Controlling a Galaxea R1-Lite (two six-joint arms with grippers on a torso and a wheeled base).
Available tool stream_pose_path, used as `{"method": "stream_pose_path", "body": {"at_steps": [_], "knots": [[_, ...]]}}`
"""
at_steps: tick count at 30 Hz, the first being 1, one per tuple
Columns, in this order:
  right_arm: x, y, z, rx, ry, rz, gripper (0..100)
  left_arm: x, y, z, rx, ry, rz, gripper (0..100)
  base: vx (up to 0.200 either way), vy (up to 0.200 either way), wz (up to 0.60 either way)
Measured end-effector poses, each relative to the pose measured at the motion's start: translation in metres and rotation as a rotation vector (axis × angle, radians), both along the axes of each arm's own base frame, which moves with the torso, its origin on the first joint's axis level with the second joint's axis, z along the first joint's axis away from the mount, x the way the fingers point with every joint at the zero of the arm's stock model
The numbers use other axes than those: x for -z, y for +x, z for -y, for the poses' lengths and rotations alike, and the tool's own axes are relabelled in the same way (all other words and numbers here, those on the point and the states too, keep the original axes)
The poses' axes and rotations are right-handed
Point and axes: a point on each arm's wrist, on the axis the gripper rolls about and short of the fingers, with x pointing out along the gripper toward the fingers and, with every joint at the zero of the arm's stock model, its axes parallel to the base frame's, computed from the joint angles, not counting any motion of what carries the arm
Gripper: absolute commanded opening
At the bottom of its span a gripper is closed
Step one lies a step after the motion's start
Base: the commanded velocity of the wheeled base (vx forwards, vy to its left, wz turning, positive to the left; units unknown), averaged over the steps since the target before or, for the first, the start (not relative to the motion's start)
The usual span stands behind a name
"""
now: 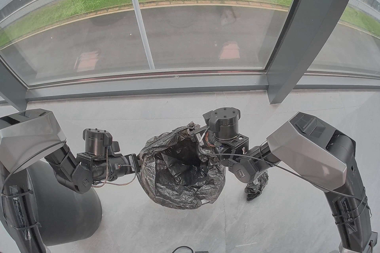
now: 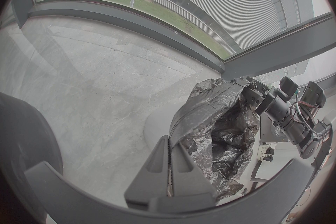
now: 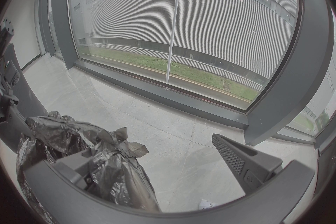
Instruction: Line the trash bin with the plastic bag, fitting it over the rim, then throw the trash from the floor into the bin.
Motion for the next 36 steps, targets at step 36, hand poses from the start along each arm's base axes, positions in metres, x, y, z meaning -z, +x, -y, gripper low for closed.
{"method": "stream_pose_path", "body": {"at_steps": [36], "knots": [[0.022, 0.020, 0.007, 0.038, -0.007, -0.010, 100, 0.022, 0.014, 0.013, 0.041, 0.033, -0.034, 0, 0.000, 0.000, 0.00]]}}
